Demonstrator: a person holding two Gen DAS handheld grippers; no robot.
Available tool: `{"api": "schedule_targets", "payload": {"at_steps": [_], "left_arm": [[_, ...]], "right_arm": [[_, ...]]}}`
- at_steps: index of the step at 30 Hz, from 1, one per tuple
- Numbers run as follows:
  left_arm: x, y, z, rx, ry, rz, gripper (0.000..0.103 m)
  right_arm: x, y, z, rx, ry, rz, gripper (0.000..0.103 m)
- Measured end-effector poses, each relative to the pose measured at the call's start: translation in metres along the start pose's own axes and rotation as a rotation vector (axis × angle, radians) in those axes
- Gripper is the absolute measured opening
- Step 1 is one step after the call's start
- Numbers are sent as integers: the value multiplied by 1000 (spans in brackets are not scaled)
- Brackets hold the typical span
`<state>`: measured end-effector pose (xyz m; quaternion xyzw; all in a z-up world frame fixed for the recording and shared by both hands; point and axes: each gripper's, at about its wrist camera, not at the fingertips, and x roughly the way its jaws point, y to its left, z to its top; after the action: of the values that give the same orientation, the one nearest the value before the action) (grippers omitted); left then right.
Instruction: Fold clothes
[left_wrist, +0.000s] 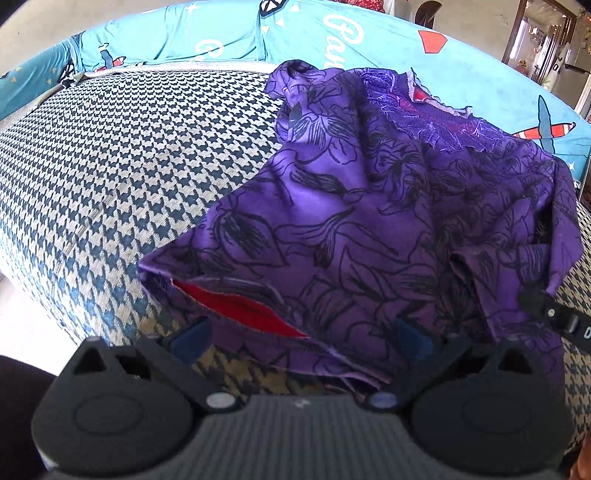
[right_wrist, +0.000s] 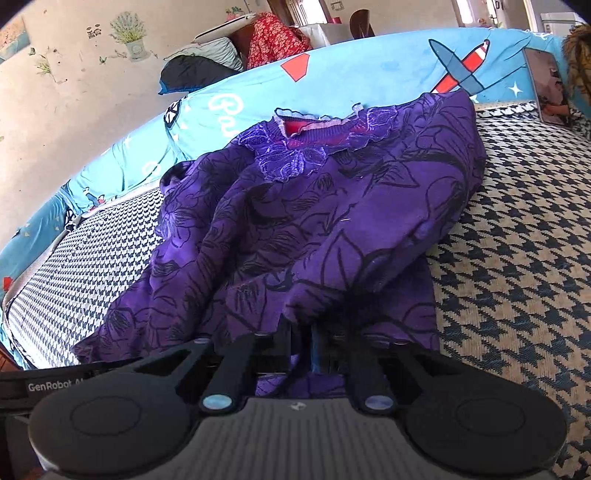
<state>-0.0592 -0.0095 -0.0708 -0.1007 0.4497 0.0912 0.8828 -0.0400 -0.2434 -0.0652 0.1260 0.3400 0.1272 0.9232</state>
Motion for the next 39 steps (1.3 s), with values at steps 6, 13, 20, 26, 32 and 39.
{"api": "schedule_targets", "payload": {"at_steps": [6, 13, 20, 26, 32, 39], "left_arm": [[0, 0, -1, -7, 5, 1, 103], [1, 1, -1, -22, 10, 0, 103], [-1, -2, -2, -14, 1, 5, 103], [0, -5, -4, -8, 3, 6, 103], [-1, -13, -5, 14, -9, 17, 103], [4, -26, -6, 49, -2, 15, 103]], "right_arm": [[-28, -25, 10, 58, -111, -106, 8], [-61, -55, 24, 119, -238, -228, 8], [-93, -96, 53, 125, -334, -345, 8], [-109, -134, 74, 141, -392, -448, 8], [-108, -175, 87, 180, -404, -541, 8], [-114, -219, 101, 284, -467, -700, 7]]}}
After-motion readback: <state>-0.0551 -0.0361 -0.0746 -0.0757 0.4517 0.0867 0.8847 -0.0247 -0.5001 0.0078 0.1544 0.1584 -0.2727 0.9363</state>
